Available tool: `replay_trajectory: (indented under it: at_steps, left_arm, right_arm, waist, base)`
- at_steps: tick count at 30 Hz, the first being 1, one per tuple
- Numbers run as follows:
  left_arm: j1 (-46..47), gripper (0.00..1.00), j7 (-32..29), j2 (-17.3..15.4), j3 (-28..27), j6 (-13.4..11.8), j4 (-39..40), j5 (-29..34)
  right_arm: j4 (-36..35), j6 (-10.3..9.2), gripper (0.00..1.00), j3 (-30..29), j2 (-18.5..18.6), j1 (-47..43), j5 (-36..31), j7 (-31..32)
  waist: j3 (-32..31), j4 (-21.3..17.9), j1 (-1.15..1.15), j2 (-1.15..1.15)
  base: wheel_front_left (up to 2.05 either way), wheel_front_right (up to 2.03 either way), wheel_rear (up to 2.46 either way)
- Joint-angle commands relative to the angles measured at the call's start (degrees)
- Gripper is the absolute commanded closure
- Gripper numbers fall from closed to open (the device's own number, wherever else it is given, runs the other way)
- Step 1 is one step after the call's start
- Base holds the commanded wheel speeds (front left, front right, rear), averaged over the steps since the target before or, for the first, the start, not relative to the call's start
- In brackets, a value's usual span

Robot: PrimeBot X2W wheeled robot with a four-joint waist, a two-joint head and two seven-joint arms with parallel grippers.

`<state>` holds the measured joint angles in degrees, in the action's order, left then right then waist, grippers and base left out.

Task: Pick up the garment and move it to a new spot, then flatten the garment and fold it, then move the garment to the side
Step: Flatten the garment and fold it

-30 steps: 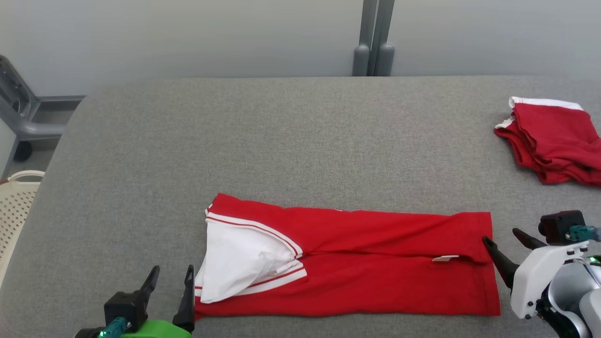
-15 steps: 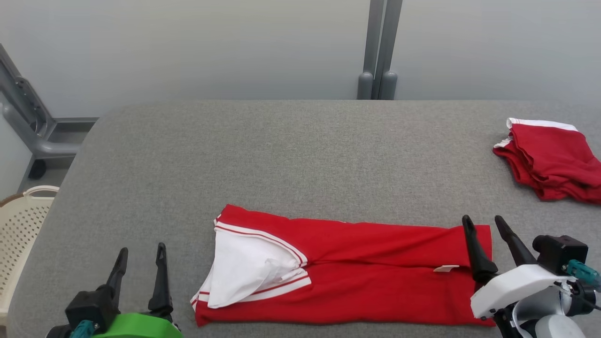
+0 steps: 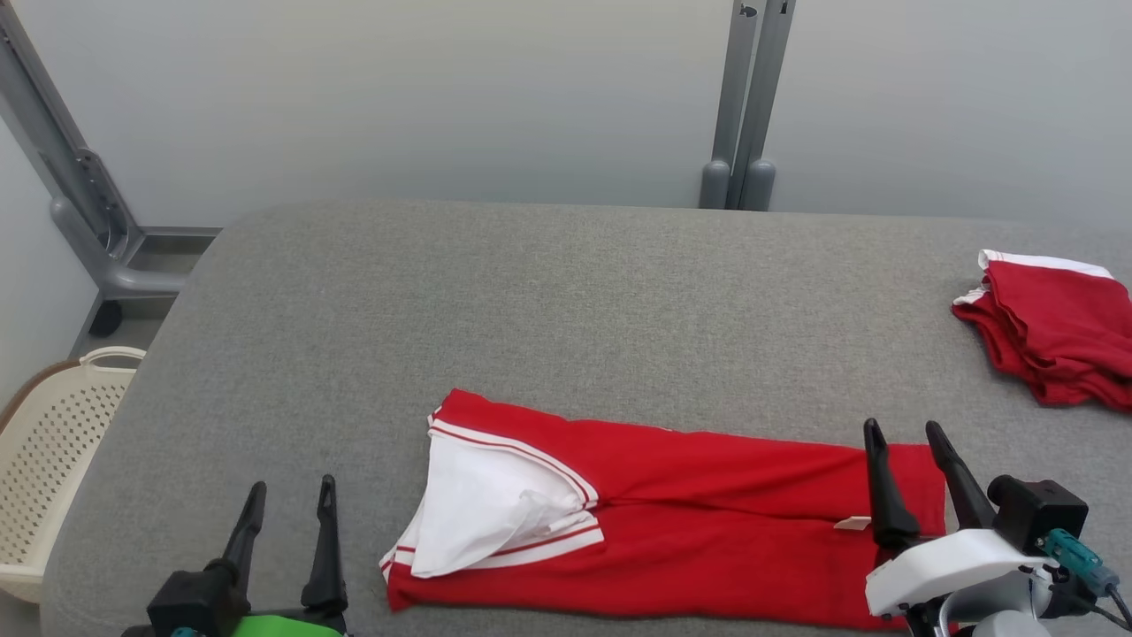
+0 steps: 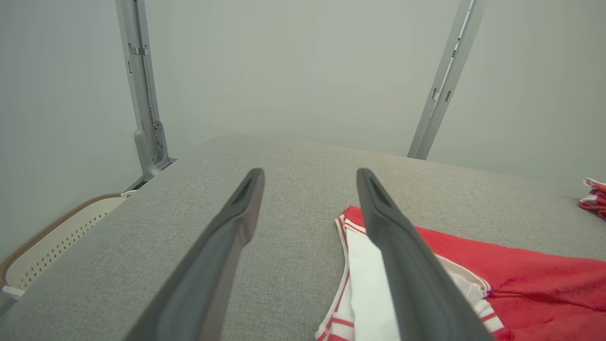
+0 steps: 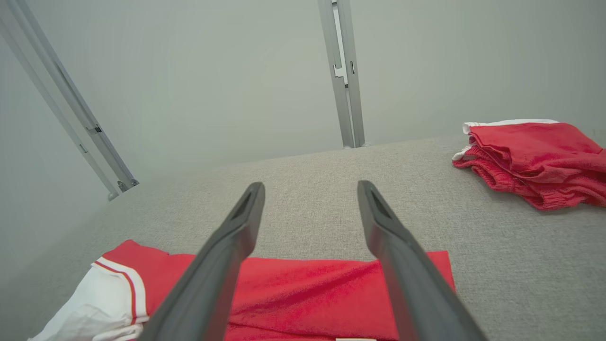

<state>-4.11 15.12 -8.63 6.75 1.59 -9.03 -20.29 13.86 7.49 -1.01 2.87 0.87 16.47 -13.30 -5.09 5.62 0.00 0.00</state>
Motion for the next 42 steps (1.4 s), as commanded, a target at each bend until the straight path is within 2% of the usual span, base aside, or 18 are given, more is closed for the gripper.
replay_trajectory:
  at_steps: [1,7,15,31,36,42]
  left_arm:
    - [-1.0,0.0,0.0,0.8,0.2,0.7,-1.2,1.9]
    - [-1.4,0.0,0.0,1.6,-0.1,2.3,-5.6,5.5]
    - [-0.7,0.0,0.0,2.2,-1.1,3.4,-9.0,6.9]
    - [1.1,0.0,0.0,3.1,-2.3,4.8,-10.2,9.0]
    - [1.1,0.0,0.0,3.3,-2.7,5.0,-10.2,9.1]
    - [1.2,0.0,0.0,3.5,-2.6,5.3,-10.5,9.4]
  right_arm:
    - [0.5,-0.02,0.0,0.1,0.1,-0.4,-1.1,-0.8]
    - [2.4,-0.02,0.0,0.4,0.1,-2.2,-4.1,-1.6]
    - [4.4,-0.02,0.0,-1.2,0.1,-3.1,-5.1,-1.7]
    - [4.9,-0.02,0.0,-1.5,0.1,-1.7,-5.2,-1.7]
    - [5.5,-0.02,0.0,-6.5,0.1,-1.3,-4.7,0.8]
    - [7.4,-0.02,0.0,-11.7,0.1,0.5,-5.6,8.1]
  waist:
    - [-0.2,0.2,0.0,0.0]
    - [0.0,0.2,0.0,0.0]
    - [0.2,-0.3,0.0,0.0]
    - [0.9,-0.8,0.0,0.0]
    - [1.2,-0.7,0.0,0.0]
    - [2.0,-0.6,0.0,0.0]
  base:
    - [0.0,0.0,0.0]
    - [0.0,0.0,0.0]
    - [0.0,0.0,0.0]
    - [0.0,0.0,0.0]
    - [0.0,0.0,0.0]
    - [0.0,0.0,0.0]
